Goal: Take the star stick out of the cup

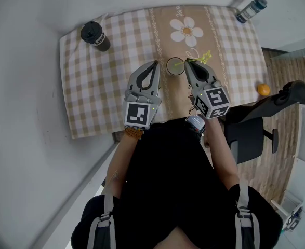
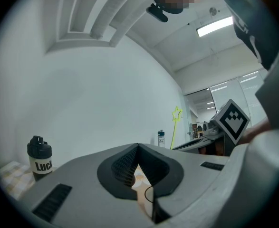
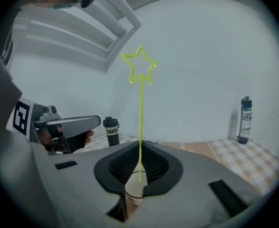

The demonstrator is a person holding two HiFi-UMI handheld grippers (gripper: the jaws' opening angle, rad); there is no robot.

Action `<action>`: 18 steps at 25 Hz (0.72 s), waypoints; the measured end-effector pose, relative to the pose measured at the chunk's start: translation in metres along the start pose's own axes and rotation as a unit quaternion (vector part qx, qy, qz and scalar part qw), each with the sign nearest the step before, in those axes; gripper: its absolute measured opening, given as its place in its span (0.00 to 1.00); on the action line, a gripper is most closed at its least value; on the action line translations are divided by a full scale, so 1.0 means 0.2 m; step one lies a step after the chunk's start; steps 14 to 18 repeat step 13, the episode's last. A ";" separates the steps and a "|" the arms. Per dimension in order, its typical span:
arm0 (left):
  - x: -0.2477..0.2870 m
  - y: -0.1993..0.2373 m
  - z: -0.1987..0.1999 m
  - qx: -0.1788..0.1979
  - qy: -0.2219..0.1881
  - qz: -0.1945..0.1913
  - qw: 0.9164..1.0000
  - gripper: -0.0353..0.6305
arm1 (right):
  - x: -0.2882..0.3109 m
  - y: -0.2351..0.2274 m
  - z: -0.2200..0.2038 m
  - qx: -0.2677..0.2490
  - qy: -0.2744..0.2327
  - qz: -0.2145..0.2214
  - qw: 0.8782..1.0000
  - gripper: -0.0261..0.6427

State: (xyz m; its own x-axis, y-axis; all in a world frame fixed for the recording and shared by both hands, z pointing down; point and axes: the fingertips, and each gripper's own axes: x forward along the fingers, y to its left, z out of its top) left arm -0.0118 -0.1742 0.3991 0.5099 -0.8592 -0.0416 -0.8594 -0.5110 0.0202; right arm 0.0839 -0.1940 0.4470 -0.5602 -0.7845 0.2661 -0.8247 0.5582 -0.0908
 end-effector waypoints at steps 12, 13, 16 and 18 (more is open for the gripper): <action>-0.01 0.02 -0.01 0.001 -0.002 0.000 1.000 0.06 | 0.02 0.02 0.00 -0.003 0.002 0.002 1.000 0.06; -0.01 0.02 -0.01 0.001 -0.002 0.000 1.000 0.06 | 0.02 0.02 -0.01 -0.003 0.002 0.002 1.000 0.06; -0.01 0.02 -0.01 0.001 -0.002 0.000 1.000 0.06 | 0.02 0.02 -0.01 -0.003 0.002 0.002 1.000 0.06; -0.01 0.02 -0.01 0.001 -0.002 0.000 1.000 0.06 | 0.02 0.02 -0.01 -0.003 0.002 0.002 1.000 0.06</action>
